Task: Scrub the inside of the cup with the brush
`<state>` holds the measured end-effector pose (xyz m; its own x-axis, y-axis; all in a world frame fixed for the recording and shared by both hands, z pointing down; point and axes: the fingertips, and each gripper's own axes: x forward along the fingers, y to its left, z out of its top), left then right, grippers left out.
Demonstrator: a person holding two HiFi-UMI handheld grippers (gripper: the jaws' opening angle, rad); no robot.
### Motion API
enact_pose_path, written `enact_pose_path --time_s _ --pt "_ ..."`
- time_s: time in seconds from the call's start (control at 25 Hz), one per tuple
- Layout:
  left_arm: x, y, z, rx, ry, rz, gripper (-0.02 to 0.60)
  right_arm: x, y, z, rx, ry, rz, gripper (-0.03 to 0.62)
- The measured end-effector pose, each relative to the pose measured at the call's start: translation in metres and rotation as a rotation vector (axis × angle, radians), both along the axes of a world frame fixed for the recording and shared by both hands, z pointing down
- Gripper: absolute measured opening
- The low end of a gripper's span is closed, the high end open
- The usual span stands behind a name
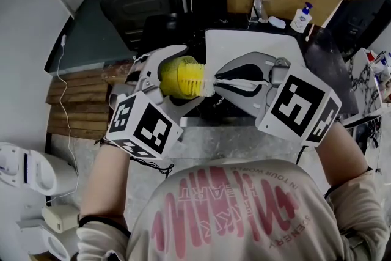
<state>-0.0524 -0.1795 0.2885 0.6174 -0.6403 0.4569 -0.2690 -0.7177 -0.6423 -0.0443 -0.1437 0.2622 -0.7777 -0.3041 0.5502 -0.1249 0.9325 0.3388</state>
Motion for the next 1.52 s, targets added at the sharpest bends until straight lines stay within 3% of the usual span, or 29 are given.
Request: enact_pose_path --time_s 0.44,0.8,0.88,1.12,1.2,1.4,1.52 --pt "0.003 0.002 -0.006 -0.035 0.076 0.007 0.411 -0.009 0.001 -0.002 0.002 -0.015 -0.012 0.054" --pt "0.008 0.008 -0.001 -0.05 0.052 0.03 0.411 -0.017 0.004 -0.001 -0.005 -0.006 -0.028 0.054" --pt "0.004 0.004 0.004 -0.037 0.02 0.007 0.411 -0.017 0.005 -0.002 -0.016 -0.005 -0.028 0.054" --pt "-0.004 -0.007 0.029 0.057 -0.199 -0.067 0.411 -0.015 0.006 0.003 -0.023 0.045 -0.018 0.054" --pt "-0.003 -0.007 0.033 0.061 -0.22 -0.077 0.411 -0.014 0.007 0.005 -0.025 0.056 -0.013 0.054" --pt "0.0 -0.009 0.031 0.043 -0.188 -0.099 0.41 -0.015 0.01 0.01 -0.034 0.054 -0.007 0.054" --pt "0.001 -0.008 0.027 -0.001 -0.11 -0.116 0.411 -0.017 0.012 0.011 -0.038 0.047 -0.005 0.054"
